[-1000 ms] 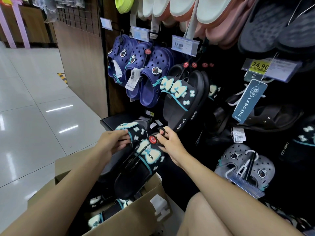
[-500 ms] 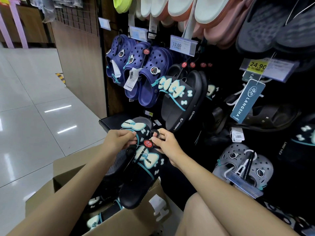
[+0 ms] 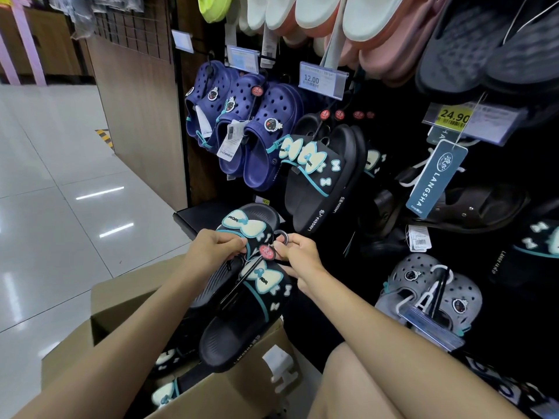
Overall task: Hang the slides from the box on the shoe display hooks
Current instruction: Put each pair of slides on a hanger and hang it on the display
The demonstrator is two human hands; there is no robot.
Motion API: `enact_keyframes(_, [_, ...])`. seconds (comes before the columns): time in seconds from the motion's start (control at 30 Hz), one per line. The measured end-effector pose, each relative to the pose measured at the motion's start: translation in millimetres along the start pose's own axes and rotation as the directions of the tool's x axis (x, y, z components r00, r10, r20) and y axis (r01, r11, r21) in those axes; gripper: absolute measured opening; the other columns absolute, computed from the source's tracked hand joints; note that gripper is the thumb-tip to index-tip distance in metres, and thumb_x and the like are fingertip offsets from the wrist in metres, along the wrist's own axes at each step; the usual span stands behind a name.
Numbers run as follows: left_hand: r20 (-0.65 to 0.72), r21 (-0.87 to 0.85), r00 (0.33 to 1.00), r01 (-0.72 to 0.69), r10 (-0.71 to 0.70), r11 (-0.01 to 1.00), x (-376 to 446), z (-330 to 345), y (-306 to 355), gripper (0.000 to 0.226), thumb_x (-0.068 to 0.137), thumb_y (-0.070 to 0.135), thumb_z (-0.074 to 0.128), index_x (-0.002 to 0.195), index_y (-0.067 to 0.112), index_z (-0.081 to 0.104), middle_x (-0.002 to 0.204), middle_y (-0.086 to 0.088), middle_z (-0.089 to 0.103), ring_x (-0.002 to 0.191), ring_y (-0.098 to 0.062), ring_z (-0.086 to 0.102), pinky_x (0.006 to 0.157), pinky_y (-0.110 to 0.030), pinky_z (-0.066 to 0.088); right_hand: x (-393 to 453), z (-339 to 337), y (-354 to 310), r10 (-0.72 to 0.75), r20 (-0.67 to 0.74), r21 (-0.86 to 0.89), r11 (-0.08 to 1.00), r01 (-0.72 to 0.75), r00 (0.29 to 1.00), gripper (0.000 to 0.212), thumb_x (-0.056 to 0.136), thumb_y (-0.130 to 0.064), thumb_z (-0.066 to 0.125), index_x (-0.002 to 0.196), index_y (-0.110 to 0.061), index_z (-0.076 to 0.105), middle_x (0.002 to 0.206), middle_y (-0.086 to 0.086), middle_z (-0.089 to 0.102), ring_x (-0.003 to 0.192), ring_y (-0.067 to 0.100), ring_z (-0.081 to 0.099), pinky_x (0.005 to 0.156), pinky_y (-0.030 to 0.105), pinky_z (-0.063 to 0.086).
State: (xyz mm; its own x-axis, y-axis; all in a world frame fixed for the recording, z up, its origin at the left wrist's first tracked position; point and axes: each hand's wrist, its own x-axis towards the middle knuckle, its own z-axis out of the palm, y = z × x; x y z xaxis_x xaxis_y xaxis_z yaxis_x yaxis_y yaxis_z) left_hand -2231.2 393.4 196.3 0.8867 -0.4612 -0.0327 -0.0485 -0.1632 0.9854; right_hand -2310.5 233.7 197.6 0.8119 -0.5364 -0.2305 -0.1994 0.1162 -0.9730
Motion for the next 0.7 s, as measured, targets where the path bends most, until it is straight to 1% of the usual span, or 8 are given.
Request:
enact_keyframes(0.1, [-0.006,0.055,1.000,-0.009,0.010,0.998,0.5,-0.2,0.6,0.019,0.088,0.017,0.069,0.073,0.009,0.079,0.077,-0.014,0.072,0.072,-0.013,0.054,0.072,-0.026,0.047,0.8,0.0,0.9,0.019,-0.043,0.024,1.000,-0.018,0.999,0.010,0.096,-0.002,0.056,0.099,-0.009,0.064,0.091,0.007,0.067,0.070,0.007,0.065,0.080,0.034,0.059])
enact_keyframes(0.13, [-0.011,0.066,1.000,-0.009,0.010,0.998,0.4,-0.2,1.1,0.019,0.088,0.017,0.069,0.074,0.010,0.079,0.080,-0.014,0.073,0.074,-0.014,0.056,0.070,-0.026,0.047,1.3,-0.3,1.5,0.023,-0.056,0.027,0.999,-0.021,0.998,0.010,0.096,-0.002,0.057,0.100,-0.007,0.064,0.091,0.007,0.067,0.069,0.007,0.065,0.082,0.035,0.059])
enact_keyframes(0.23, [-0.031,0.121,0.999,-0.012,0.016,0.993,1.9,-2.0,-1.9,0.022,0.087,0.021,0.069,0.068,0.015,0.079,0.080,-0.007,0.075,0.075,-0.019,0.055,0.070,-0.032,0.045,3.0,-0.6,2.7,0.018,-0.084,0.028,0.999,-0.016,0.996,0.014,0.096,-0.002,0.057,0.106,-0.001,0.066,0.086,0.005,0.067,0.066,0.004,0.065,0.086,0.037,0.060])
enact_keyframes(0.3, [-0.031,0.160,0.999,-0.010,0.016,0.987,2.7,-3.4,-5.4,0.023,0.086,0.025,0.068,0.066,0.017,0.078,0.078,-0.009,0.074,0.073,-0.022,0.052,0.067,-0.034,0.043,3.4,0.0,2.9,0.022,-0.097,0.037,0.999,-0.018,0.995,0.015,0.095,0.000,0.057,0.107,0.000,0.066,0.086,0.006,0.067,0.070,0.008,0.065,0.089,0.041,0.059])
enact_keyframes(0.37, [-0.027,0.213,1.000,-0.002,0.008,0.977,3.3,-3.6,-7.7,0.022,0.085,0.029,0.067,0.066,0.023,0.078,0.081,-0.019,0.071,0.070,-0.021,0.045,0.063,-0.034,0.039,3.4,0.0,2.7,0.028,-0.111,0.046,0.999,-0.023,0.993,0.012,0.095,0.001,0.057,0.102,-0.003,0.066,0.089,0.009,0.067,0.076,0.013,0.065,0.092,0.044,0.057])
enact_keyframes(0.43, [-0.034,0.239,0.999,0.003,0.005,0.971,4.0,-4.0,-8.7,0.022,0.084,0.030,0.067,0.065,0.026,0.077,0.083,-0.024,0.069,0.070,-0.020,0.043,0.062,-0.033,0.038,3.1,0.0,2.3,0.033,-0.123,0.055,0.998,-0.027,0.992,0.011,0.095,0.001,0.056,0.096,-0.006,0.064,0.091,0.010,0.066,0.078,0.016,0.064,0.093,0.043,0.057])
enact_keyframes(0.6, [-0.064,0.262,0.998,-0.005,0.022,0.965,3.6,-3.2,-8.2,0.025,0.083,0.027,0.069,0.059,0.029,0.076,0.078,-0.019,0.070,0.067,-0.020,0.043,0.062,-0.032,0.038,3.8,2.2,2.5,0.013,-0.159,0.018,1.000,-0.010,0.987,0.015,0.092,-0.002,0.061,0.083,-0.014,0.065,0.084,0.007,0.067,0.078,0.016,0.063,0.090,0.038,0.058])
enact_keyframes(0.7, [-0.067,0.272,0.998,0.001,0.018,0.962,3.9,-2.5,-8.6,0.025,0.083,0.026,0.069,0.059,0.027,0.076,0.073,-0.019,0.069,0.064,-0.020,0.042,0.061,-0.032,0.038,1.3,3.9,1.6,-0.044,-0.179,-0.034,0.999,0.039,0.983,0.014,0.088,-0.005,0.066,0.080,-0.017,0.067,0.079,0.007,0.070,0.081,0.020,0.066,0.092,0.041,0.058])
